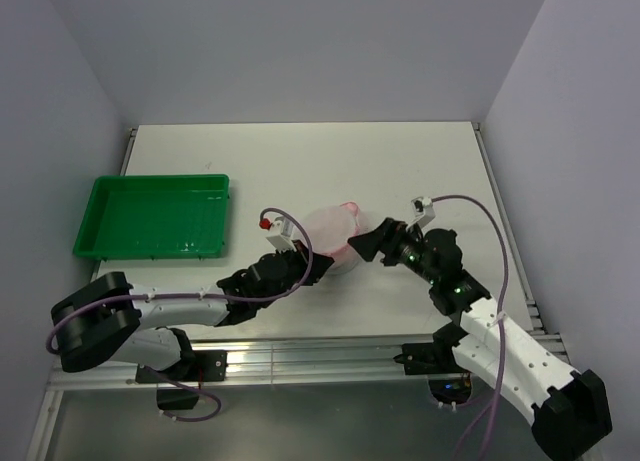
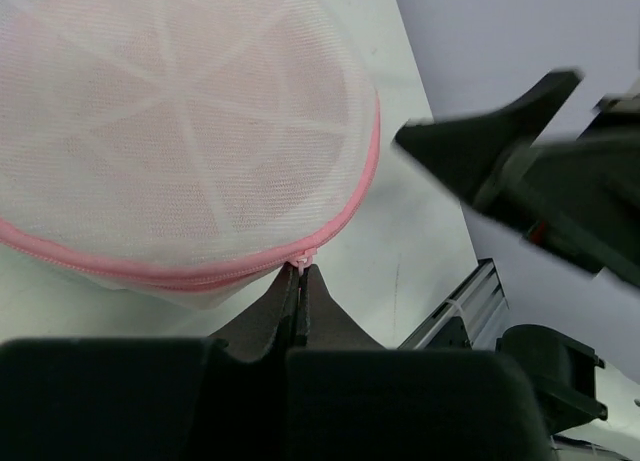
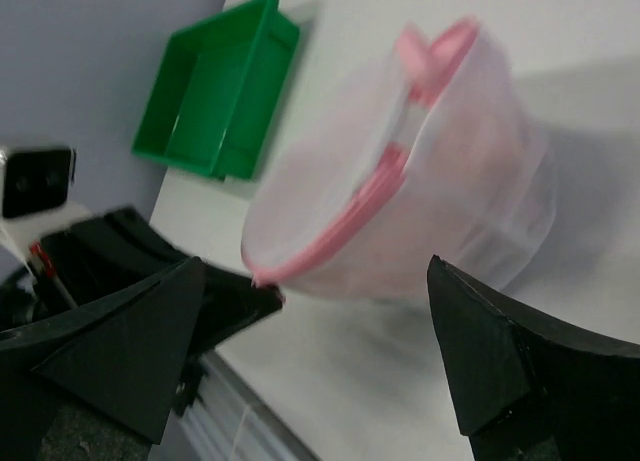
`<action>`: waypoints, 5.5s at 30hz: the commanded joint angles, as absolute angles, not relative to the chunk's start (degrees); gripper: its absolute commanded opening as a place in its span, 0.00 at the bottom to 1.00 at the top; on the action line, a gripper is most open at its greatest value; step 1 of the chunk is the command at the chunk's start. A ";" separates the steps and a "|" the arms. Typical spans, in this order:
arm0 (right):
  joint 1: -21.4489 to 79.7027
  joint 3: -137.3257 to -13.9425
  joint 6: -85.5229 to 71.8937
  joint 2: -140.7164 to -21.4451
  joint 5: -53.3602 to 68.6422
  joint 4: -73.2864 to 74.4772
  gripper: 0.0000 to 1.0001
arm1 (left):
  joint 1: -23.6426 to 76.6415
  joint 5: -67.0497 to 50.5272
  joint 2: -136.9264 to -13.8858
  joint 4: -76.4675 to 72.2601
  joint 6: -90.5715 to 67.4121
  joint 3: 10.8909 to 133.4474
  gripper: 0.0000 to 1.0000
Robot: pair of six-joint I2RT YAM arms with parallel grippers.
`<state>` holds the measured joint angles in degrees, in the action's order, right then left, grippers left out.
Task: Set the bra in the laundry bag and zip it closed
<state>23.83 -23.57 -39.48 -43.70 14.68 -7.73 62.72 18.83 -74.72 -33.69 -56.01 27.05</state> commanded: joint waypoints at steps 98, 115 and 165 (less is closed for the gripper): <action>31.70 -26.22 -44.81 -51.00 12.49 -11.51 0.81 | 72.51 35.42 -61.95 -32.42 -53.08 23.29 0.00; 37.44 -25.93 -52.65 -60.20 17.32 -27.07 0.41 | 73.30 32.26 -65.30 -32.97 -54.24 23.99 0.00; 40.34 -28.91 -47.73 -61.43 8.53 -20.83 0.09 | 73.56 31.64 -63.90 -27.69 -51.85 24.62 0.00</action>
